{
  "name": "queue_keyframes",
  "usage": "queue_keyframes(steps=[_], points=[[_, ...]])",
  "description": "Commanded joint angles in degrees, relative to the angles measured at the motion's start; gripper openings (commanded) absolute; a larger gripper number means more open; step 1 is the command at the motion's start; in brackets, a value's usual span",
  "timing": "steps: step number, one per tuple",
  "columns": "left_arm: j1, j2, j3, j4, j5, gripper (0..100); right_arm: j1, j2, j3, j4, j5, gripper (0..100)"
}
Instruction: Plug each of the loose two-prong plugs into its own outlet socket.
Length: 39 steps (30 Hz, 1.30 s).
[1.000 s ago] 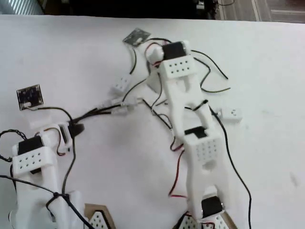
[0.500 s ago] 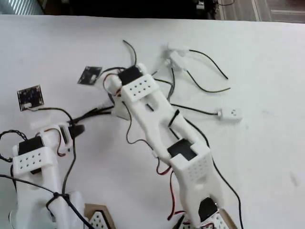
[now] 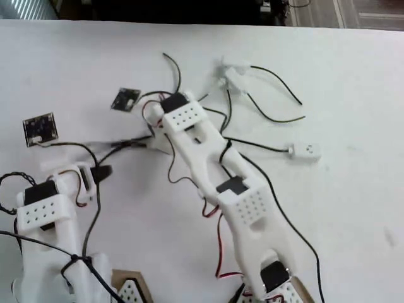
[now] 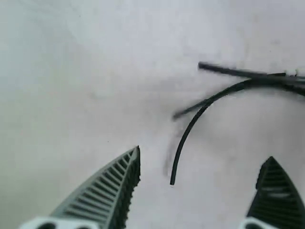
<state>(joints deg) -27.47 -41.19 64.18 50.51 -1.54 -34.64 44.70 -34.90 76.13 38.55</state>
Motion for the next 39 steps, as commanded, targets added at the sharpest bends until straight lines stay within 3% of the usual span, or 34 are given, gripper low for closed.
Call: queue_keyframes(steps=[1, 6, 12, 15, 21, 27, 39], points=[[-0.3, -1.8, -0.2, -1.1, 0.3, 38, 1.2, 0.1, -3.6, -0.6, 0.4, 9.3], [-0.2, -1.8, -0.2, -1.1, 0.3, 38, 1.3, -2.8, -4.7, 1.9, 0.4, 1.6], [-0.2, -1.8, -0.2, -1.1, 0.3, 38, 2.2, -5.8, -5.9, 7.5, 0.4, 1.9], [-0.2, -1.8, -0.2, -1.1, 0.3, 38, 2.2, -5.8, -5.9, 7.8, 0.2, 4.1], [-0.2, -1.8, -0.1, -1.1, 0.2, 38, 2.0, -5.8, -5.9, 6.5, 0.0, 22.8], [-0.2, -1.8, -0.1, -1.1, 0.2, 38, 2.1, -3.5, -6.1, -0.7, 0.4, 21.2], [-0.2, -1.8, -0.1, -1.1, 0.2, 38, 2.7, 4.8, -12.6, 6.4, 0.4, 21.1]])
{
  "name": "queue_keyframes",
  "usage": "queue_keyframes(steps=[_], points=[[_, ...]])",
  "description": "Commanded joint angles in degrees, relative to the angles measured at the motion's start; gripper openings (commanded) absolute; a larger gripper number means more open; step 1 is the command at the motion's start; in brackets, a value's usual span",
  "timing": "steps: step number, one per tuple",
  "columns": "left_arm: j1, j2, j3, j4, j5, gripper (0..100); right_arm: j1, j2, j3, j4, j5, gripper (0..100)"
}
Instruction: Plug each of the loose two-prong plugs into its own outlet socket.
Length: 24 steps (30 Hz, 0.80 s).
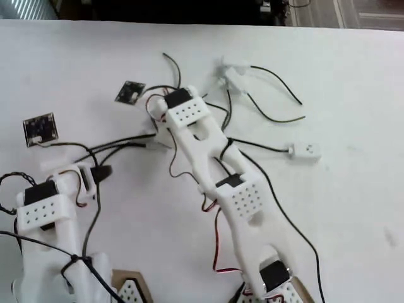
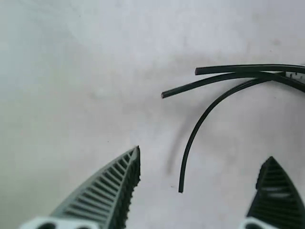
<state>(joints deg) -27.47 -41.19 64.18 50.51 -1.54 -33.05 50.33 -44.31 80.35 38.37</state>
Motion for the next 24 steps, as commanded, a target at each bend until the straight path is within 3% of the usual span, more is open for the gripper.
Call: queue_keyframes(steps=[1, 9, 14, 21, 24], points=[[-0.2, -1.8, -0.1, -1.1, 0.2, 38, 1.2, -0.8, -3.3, 2.0, 0.5, 21.1], [-0.2, -1.8, -0.1, -1.1, 0.2, 38, 0.4, 4.3, -4.6, 0.0, 0.5, 20.6], [-0.2, -1.8, -0.1, -1.1, 0.2, 38, 0.1, 6.0, -8.4, 0.2, 1.3, 2.9], [-0.2, -1.8, -0.1, -1.1, 0.2, 38, 0.7, 6.0, -20.7, 17.4, 4.5, 1.9], [-0.2, -1.8, -0.1, -1.1, 0.2, 38, 2.1, 5.8, -23.0, 18.4, 4.1, 1.9]])
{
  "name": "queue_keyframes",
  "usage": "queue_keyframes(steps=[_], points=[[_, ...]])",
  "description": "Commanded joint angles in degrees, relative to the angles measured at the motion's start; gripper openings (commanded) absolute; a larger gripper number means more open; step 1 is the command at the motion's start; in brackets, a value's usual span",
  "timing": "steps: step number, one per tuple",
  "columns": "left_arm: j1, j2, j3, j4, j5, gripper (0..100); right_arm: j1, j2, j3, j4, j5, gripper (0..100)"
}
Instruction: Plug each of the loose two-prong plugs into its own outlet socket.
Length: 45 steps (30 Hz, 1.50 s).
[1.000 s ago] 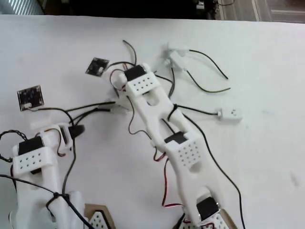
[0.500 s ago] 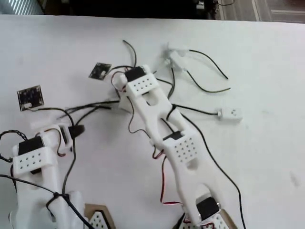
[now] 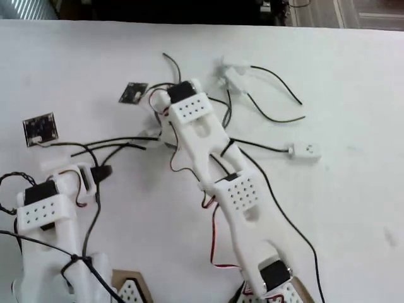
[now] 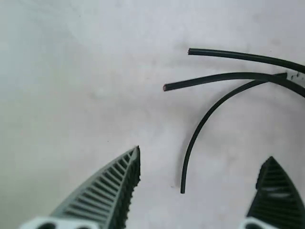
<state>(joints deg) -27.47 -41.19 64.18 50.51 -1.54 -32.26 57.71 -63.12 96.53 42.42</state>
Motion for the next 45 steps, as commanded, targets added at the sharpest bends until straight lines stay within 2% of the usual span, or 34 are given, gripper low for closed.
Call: queue_keyframes(steps=[1, 6, 9, 17, 24, 28, 32, 34, 40, 45], points=[[-0.2, -1.8, -0.1, -1.1, 0.2, 38, 2.1, -2.0, -4.1, 2.2, -0.5, 1.9], [-0.2, -1.8, -0.1, -1.1, 0.2, 38, 4.4, -6.3, 2.0, 2.3, -1.1, 1.9], [-0.2, -1.7, 0.0, -2.5, 0.2, 38, 4.6, -13.6, 12.0, 2.3, -1.5, 1.9], [-0.2, -1.7, 0.0, -2.4, 0.3, 38, 6.4, -34.6, 38.2, 2.0, -8.3, 1.9], [-0.2, -1.7, 0.0, -2.3, 0.3, 38, 7.8, -40.7, 53.7, 1.0, -12.7, 2.3], [-0.2, -1.7, 0.0, -2.3, 0.3, 38, 7.5, -40.5, 59.0, -4.8, -16.4, 4.2], [-0.2, -1.7, 0.0, -2.3, 0.3, 38, 6.2, -41.1, 60.7, -4.2, -20.1, 20.7], [-0.2, -1.7, 0.0, -2.3, 0.3, 38, 5.8, -41.1, 60.1, -1.7, -20.1, 25.0], [-0.2, -1.7, 0.0, -2.3, 0.3, 38, 6.2, -41.1, 58.2, 0.3, -20.1, 24.5], [-0.2, -1.7, 0.0, -2.3, 0.3, 38, 5.4, -41.0, 58.3, -3.1, -16.8, 17.3]])
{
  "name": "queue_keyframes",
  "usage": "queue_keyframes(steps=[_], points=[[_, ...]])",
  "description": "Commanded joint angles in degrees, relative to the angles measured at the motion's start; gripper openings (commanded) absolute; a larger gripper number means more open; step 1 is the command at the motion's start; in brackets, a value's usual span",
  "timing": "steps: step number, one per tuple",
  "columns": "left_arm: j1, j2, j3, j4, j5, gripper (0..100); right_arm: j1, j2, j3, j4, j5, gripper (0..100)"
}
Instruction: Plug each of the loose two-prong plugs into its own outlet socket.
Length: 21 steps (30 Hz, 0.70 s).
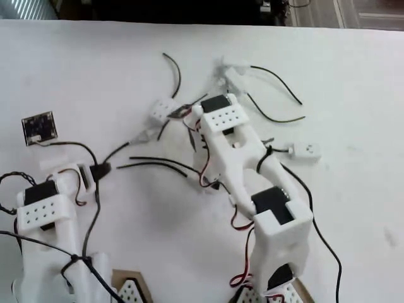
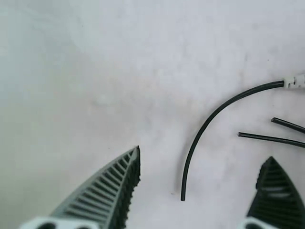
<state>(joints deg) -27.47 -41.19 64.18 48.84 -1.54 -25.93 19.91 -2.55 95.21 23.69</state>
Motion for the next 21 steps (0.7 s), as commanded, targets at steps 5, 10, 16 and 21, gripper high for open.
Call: queue_keyframes(steps=[5, 10, 16, 21], points=[[-0.2, -1.7, 0.0, -0.6, 0.3, 38, -0.7, -1.8, -1.5, -9.1, 4.9, 14.8], [-0.2, -1.7, 0.0, -0.6, 0.3, 38, -0.1, 3.0, -1.4, -10.4, 7.9, 14.6], [-0.2, -1.7, 0.0, -0.6, 0.3, 38, 0.0, 8.5, -1.5, -11.9, 7.9, 12.5], [-0.2, -1.7, 0.0, -0.7, 0.3, 38, 0.2, 8.8, -1.5, -11.7, 8.0, 1.9]])
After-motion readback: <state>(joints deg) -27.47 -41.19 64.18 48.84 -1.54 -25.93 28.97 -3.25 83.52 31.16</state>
